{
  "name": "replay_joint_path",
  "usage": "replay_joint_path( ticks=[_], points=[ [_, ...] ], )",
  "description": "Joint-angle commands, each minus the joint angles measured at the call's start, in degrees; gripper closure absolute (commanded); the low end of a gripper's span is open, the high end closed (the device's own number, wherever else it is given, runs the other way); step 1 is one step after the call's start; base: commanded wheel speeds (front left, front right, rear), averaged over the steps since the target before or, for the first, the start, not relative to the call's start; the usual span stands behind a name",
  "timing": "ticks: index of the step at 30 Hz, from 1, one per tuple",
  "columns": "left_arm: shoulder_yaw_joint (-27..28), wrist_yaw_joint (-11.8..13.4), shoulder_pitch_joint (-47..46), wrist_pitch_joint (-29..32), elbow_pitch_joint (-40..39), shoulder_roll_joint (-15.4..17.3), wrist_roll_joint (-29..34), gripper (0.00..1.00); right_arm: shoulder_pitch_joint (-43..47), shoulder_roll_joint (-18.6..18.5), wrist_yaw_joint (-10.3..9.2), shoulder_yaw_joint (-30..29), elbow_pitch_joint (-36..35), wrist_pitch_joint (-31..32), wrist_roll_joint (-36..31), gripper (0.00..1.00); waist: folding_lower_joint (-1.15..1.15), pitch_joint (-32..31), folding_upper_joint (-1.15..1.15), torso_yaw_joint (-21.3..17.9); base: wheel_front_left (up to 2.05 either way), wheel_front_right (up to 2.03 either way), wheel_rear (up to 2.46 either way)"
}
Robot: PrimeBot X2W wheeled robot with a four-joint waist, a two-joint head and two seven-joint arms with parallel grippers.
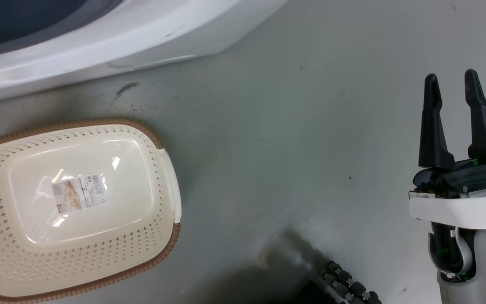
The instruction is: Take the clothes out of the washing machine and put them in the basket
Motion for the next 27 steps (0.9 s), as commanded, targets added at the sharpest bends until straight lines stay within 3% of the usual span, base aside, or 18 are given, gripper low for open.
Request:
replay_joint_path(
  ticks=[1, 6, 21, 22, 23, 27],
  points=[
    [-0.46, -0.01, -0.88, 0.75, -0.25, 0.51, -0.36, 0.0, -0.97, 0.17, -0.04, -0.12, -0.16, -0.12, 0.26, 0.0, -0.01, 1.2, 0.0, -0.67, 0.0, 0.0, 0.0],
    [-2.38, -0.03, -2.22, 5.09, -1.49, 1.8, -1.53, 0.0, -1.38, 0.17, -0.04, 0.02, -0.31, -0.12, 1.21, 0.0, -0.01, 2.99, 0.0, -1.34, 0.0, 0.0, 0.0],
    [-3.41, 1.55, 3.45, 9.84, -8.64, 3.89, -2.64, 0.0, -1.69, 0.16, -0.04, -0.21, 0.2, -0.12, 3.36, 0.0, -0.01, 4.94, 0.0, -1.98, 0.0, 0.0, 0.0],
    [-3.63, 1.79, 3.62, 9.86, -9.6, 4.15, -2.42, 0.44, -1.69, 0.17, -0.04, -0.17, 0.19, -0.12, 3.42, 0.0, -0.01, 4.99, 0.0, -2.0, 0.0, 0.0, 0.0],
    [-3.73, 1.82, 3.81, 9.74, -10.46, 4.31, -2.31, 1.0, -1.73, 0.17, -0.04, -0.18, 0.17, -0.12, 3.5, 0.0, -0.01, 5.04, 0.0, -2.0, 0.0, 0.0, 0.0],
    [-3.56, 2.14, 4.61, 9.55, -13.57, 5.3, -2.97, 1.0, -1.91, 0.17, -0.04, -0.24, 0.26, -0.12, 3.59, 0.0, -0.01, 5.13, 0.0, -2.03, 0.0, 0.0, 0.0]
  ],
)
